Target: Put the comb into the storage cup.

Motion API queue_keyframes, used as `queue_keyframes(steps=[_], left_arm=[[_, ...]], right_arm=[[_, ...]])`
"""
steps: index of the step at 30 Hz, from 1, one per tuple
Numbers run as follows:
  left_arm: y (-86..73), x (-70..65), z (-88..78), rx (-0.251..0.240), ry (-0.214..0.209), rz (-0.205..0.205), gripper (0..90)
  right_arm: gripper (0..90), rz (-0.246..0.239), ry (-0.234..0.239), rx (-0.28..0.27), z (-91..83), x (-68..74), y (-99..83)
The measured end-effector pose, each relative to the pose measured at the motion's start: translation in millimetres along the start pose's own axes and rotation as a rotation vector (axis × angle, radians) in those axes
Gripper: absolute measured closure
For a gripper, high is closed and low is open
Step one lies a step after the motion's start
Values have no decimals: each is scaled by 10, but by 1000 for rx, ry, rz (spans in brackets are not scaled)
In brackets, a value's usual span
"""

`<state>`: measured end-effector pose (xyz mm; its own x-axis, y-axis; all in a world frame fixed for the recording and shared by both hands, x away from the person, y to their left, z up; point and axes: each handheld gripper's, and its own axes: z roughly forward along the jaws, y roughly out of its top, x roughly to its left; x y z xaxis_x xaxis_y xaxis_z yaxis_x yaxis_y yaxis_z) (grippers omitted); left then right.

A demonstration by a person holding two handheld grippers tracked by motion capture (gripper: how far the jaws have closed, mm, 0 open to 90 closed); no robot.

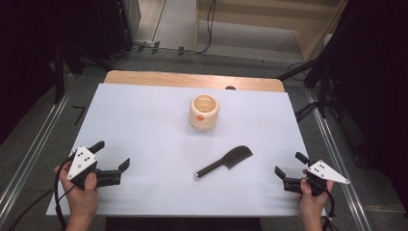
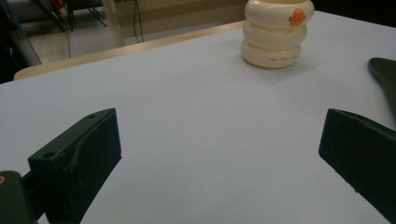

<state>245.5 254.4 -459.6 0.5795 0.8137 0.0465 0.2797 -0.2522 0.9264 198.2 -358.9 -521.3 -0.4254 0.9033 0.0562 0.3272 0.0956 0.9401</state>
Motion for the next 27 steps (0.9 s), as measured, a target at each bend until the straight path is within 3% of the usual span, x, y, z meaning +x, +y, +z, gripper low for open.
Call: queue_keyframes(steps=[19,27], left_arm=[[329,-318,413,66,-119,72,0],[475,-459,576,87,-173,75,0]], right_arm=[[0,-23,11,21,27,22,3],[0,-28,16,26,35,24,3]])
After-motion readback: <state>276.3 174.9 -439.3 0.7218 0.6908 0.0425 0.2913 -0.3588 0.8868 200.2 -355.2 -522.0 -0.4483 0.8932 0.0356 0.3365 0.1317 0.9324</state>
